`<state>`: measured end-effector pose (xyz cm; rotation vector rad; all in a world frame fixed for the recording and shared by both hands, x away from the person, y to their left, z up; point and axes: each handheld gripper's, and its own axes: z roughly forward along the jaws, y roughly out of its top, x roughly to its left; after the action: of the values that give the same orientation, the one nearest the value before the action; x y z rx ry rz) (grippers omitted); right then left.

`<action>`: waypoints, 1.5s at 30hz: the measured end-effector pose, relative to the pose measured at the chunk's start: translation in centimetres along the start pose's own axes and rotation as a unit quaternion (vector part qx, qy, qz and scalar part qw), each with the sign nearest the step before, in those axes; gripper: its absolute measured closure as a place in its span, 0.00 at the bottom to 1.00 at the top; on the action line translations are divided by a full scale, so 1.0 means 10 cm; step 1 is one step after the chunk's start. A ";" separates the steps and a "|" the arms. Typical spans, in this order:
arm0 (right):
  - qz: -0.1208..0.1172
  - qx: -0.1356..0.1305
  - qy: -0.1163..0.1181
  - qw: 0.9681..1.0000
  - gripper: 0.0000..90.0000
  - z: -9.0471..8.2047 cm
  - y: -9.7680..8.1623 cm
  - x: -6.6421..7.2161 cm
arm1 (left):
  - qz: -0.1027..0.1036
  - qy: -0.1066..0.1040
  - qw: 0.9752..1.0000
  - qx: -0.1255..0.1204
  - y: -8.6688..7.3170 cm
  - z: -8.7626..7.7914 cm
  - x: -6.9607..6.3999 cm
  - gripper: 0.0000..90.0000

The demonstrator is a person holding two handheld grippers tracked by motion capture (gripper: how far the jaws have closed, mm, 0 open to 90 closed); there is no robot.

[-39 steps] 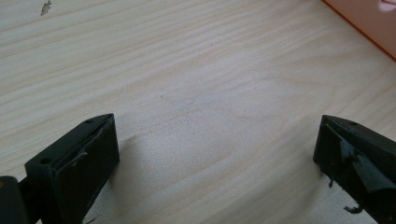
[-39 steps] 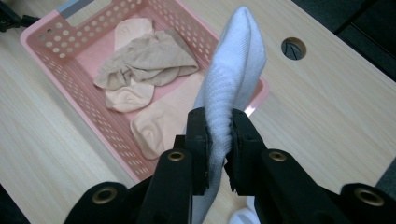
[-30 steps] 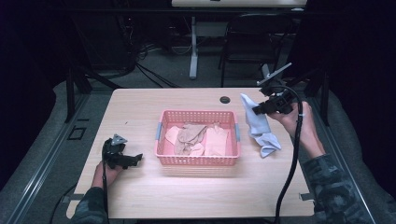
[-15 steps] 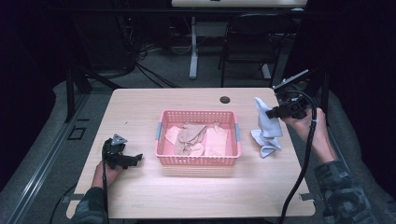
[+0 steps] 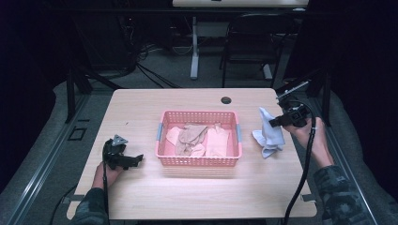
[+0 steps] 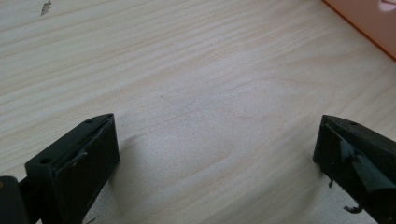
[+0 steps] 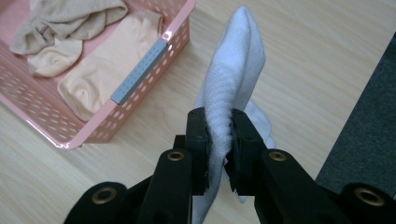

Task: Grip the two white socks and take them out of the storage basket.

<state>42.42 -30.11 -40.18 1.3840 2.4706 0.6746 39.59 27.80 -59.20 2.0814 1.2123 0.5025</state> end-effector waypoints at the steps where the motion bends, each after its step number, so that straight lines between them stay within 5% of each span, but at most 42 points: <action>1: 0.002 0.003 0.004 1.000 0.88 0.03 -0.01 -0.01 | 0.001 0.000 1.000 0.000 0.00 0.00 0.00 0.00; 21: 0.034 0.058 0.005 0.998 0.85 0.71 -0.34 -0.20 | 0.000 0.000 1.000 0.000 0.00 0.00 0.00 0.00; 34: 0.065 0.088 -0.005 0.994 0.80 0.97 -0.60 -0.42 | 0.000 0.000 1.000 0.000 0.00 0.00 0.00 0.00; 41: 0.068 0.106 -0.010 0.992 0.70 1.08 -0.65 -0.45 | 0.001 0.000 1.000 0.000 0.00 0.00 0.00 0.00; 45: 0.077 0.093 -0.011 0.993 0.44 1.09 -0.69 -0.45 | 0.002 -0.002 1.000 0.000 0.00 0.00 0.00 0.00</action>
<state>44.10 -33.99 -53.16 1.6529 2.4811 0.4646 39.61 27.77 -59.21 2.0844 1.2065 0.5007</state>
